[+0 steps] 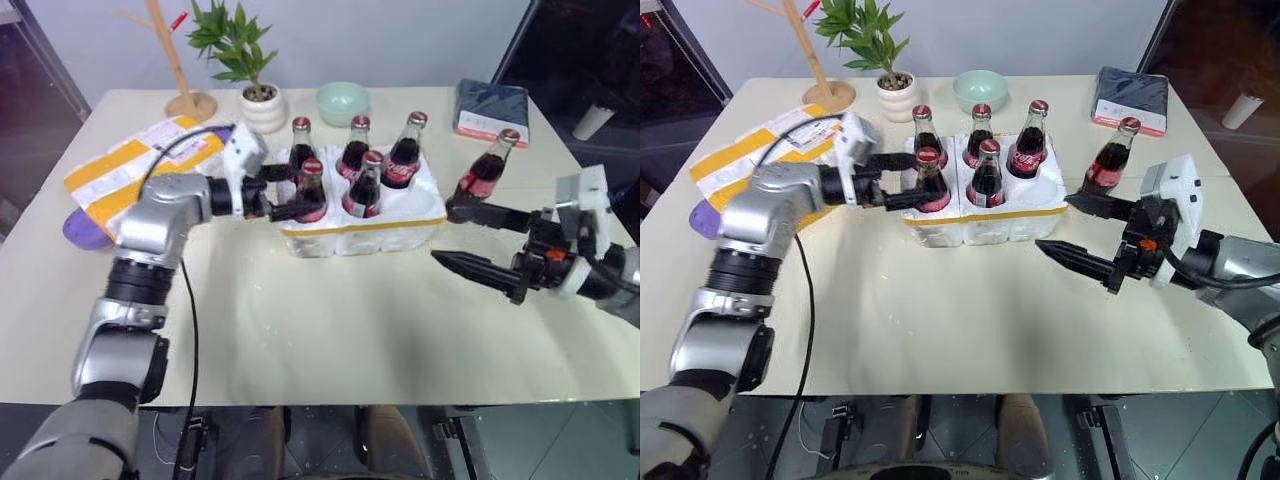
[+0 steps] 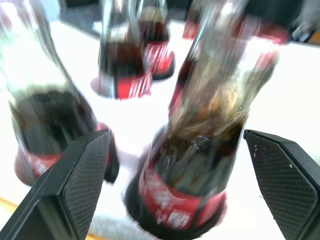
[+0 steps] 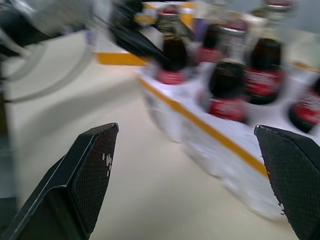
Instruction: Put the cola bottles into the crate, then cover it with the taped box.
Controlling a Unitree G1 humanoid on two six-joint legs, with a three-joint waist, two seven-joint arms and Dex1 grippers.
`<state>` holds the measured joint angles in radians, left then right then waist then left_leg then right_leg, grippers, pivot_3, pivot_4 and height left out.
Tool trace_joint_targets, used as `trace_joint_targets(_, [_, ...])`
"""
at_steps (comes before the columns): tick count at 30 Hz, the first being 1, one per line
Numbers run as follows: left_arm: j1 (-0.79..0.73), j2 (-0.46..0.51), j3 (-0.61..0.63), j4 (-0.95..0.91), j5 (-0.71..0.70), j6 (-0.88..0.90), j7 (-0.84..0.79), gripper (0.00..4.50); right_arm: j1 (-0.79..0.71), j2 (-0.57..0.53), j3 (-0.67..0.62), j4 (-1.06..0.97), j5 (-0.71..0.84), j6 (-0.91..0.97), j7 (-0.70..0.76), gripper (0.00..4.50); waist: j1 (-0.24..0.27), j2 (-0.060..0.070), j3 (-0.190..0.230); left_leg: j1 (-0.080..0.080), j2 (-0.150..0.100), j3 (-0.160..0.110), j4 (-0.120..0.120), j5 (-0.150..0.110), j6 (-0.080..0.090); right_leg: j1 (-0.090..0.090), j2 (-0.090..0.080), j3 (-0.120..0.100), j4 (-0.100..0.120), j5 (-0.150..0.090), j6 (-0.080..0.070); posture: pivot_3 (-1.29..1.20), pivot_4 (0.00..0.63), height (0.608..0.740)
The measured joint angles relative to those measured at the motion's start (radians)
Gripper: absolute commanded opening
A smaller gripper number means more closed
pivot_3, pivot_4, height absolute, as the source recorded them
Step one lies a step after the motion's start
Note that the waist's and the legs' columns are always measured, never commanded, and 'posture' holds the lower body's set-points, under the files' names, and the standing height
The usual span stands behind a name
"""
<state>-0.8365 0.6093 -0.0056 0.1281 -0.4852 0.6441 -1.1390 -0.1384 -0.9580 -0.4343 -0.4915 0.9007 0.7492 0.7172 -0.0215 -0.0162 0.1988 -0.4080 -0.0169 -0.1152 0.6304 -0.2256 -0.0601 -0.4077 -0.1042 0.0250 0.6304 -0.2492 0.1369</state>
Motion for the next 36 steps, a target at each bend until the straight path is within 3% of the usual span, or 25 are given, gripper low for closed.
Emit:
trace_joint_targets(3, [0.038,0.155,0.088,-0.161,-0.172,0.181,-0.091,4.43,0.005,0.026,0.003,0.085,-0.088,-0.009,-0.063,4.5,-0.001,0.001,0.0,0.001,0.0,0.0,-0.002,0.0,0.0,-0.001,0.0,0.0,0.001,0.0,0.0,0.0,0.15,0.739])
trace_joint_targets(7, [0.067,0.261,0.166,-0.307,-0.352,0.338,-0.147,4.43,-0.019,0.049,0.02,0.162,-0.172,-0.035,-0.112,4.5,0.007,0.001,0.0,0.001,0.001,0.0,0.0,0.0,0.0,0.001,0.0,0.0,0.0,0.0,0.0,0.0,0.15,0.739])
trace_joint_targets(10, [0.065,0.228,0.172,-0.387,-0.404,0.375,-0.09,4.43,-0.108,0.091,0.069,0.264,-0.234,-0.059,-0.149,4.5,0.011,0.001,0.0,0.001,0.0,0.0,0.002,0.0,0.0,0.004,0.0,0.0,-0.002,-0.001,-0.003,0.0,0.15,0.739])
trace_joint_targets(17, [0.055,0.098,0.065,-0.409,-0.376,0.345,0.044,4.43,-0.338,0.205,0.181,0.575,-0.393,-0.156,-0.207,4.5,-0.002,0.001,0.0,0.001,0.0,0.0,-0.001,0.001,-0.001,0.0,0.001,0.001,0.0,0.0,-0.001,0.0,0.15,0.739])
trace_joint_targets(33, [0.055,0.097,0.053,-0.424,-0.366,0.304,0.083,4.43,-0.6,0.35,0.227,1.027,-0.537,-0.327,-0.179,4.5,-0.002,0.002,0.001,0.0,0.0,0.0,-0.002,0.001,-0.001,-0.001,0.001,0.001,0.0,0.0,-0.001,0.0,0.15,0.739])
trace_joint_targets(36, [0.054,0.097,0.052,-0.423,-0.361,0.3,0.091,4.5,-0.633,0.356,0.228,1.093,-0.554,-0.355,-0.174,3.3,0.0,0.002,0.001,0.0,0.0,0.0,-0.002,0.001,-0.001,-0.001,0.001,0.001,0.0,0.0,-0.001,0.0,0.15,0.739])
